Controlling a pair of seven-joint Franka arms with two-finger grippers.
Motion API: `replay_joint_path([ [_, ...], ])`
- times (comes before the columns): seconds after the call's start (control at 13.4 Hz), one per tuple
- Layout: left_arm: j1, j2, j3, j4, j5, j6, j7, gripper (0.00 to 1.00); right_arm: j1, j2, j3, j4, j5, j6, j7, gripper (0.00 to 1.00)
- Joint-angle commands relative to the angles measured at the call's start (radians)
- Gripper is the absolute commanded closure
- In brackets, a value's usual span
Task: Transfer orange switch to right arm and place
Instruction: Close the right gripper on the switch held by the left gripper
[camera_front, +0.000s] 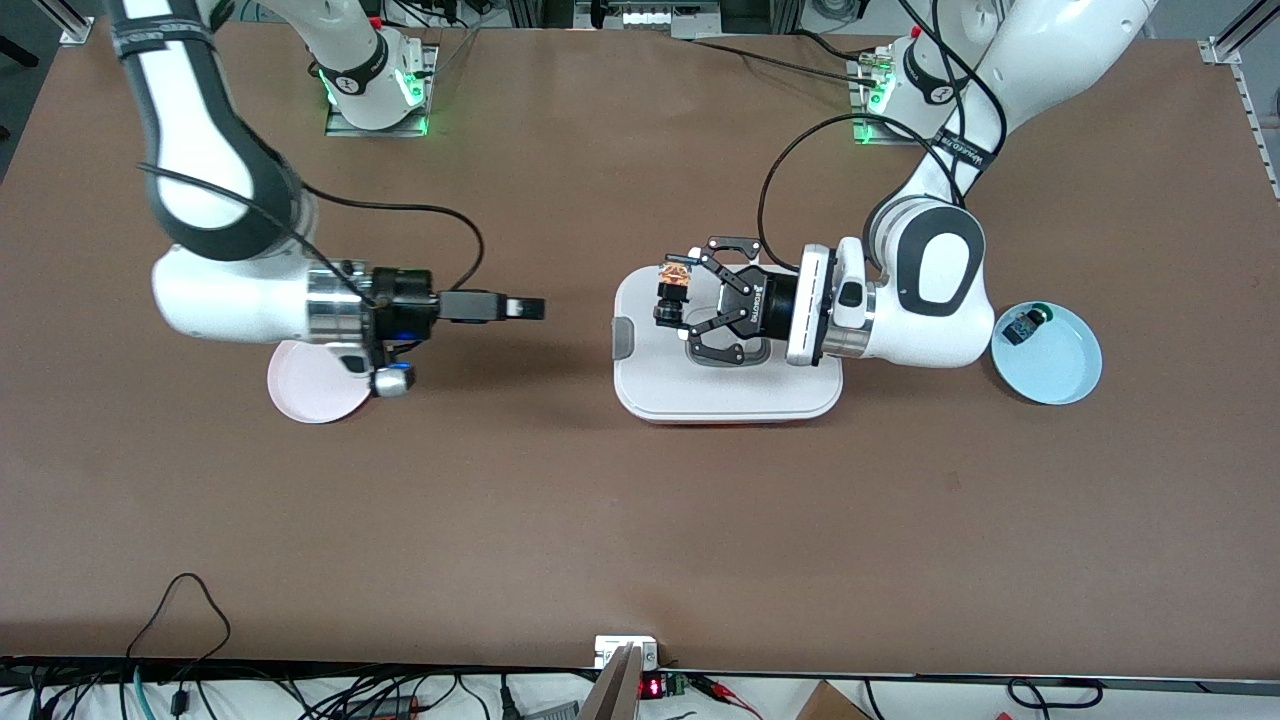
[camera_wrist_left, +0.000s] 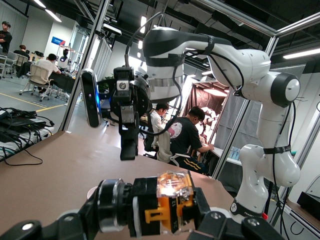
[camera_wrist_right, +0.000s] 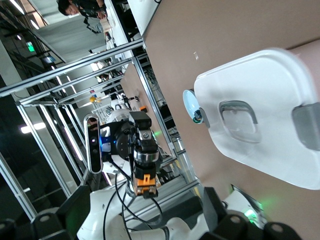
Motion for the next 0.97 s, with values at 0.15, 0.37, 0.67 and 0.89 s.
replay_joint_path([
  [0.15,-0.005,-0.009,0.0,-0.009,-0.042,0.016,0.044,0.71,0.136,-0.019,-0.007,-0.038,0.199,0.189,-0.038,0.0],
  [0.37,-0.012,-0.009,0.0,-0.009,-0.042,0.016,0.044,0.71,0.193,-0.012,-0.007,-0.038,0.284,0.267,-0.077,0.0],
  [0.67,-0.012,-0.009,0.0,-0.009,-0.042,0.016,0.042,0.71,0.239,-0.002,-0.007,-0.036,0.356,0.314,-0.115,0.0],
  [0.89,-0.012,-0.006,0.0,-0.009,-0.042,0.015,0.044,0.7,0.25,-0.002,-0.007,-0.036,0.391,0.314,-0.135,0.0],
])
